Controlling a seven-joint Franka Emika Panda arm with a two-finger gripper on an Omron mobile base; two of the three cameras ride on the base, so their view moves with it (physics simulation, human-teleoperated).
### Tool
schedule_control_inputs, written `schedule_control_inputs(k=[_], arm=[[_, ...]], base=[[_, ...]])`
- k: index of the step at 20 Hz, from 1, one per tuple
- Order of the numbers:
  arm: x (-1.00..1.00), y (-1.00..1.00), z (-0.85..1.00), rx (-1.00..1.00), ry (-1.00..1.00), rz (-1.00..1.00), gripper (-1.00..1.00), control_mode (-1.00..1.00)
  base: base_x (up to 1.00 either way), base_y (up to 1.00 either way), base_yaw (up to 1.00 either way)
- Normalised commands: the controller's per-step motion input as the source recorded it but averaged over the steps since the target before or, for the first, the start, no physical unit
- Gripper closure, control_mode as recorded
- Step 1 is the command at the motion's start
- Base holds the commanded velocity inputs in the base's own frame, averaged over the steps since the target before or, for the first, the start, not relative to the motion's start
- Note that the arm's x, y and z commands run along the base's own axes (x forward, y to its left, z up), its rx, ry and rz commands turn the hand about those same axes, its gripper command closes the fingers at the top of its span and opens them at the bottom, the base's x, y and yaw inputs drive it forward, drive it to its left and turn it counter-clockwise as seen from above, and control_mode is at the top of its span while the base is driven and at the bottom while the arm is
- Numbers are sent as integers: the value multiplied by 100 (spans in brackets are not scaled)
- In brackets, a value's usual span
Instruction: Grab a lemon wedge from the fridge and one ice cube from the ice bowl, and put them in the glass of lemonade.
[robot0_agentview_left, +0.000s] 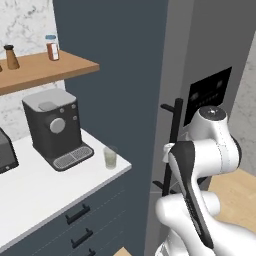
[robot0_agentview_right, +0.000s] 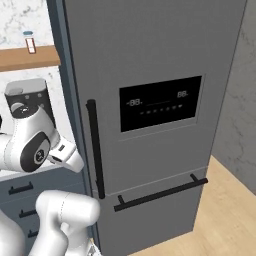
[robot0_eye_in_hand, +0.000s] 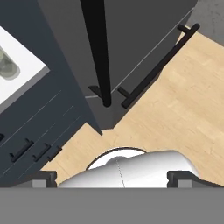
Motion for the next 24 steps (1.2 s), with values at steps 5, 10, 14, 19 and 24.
schedule_control_inputs(k=[5, 10, 14, 19, 24], arm=[[0, 0, 0, 0, 0, 0, -100, 100], [0, 0, 0, 0, 0, 0, -100, 100], [0, 0, 0, 0, 0, 0, -100, 100], [0, 0, 0, 0, 0, 0, -100, 100], [5, -32, 22, 6, -3, 22, -100, -100]], base=[[-12, 16, 0], [-11, 11, 0], [-8, 0, 0], [0, -5, 2], [0, 0, 0]])
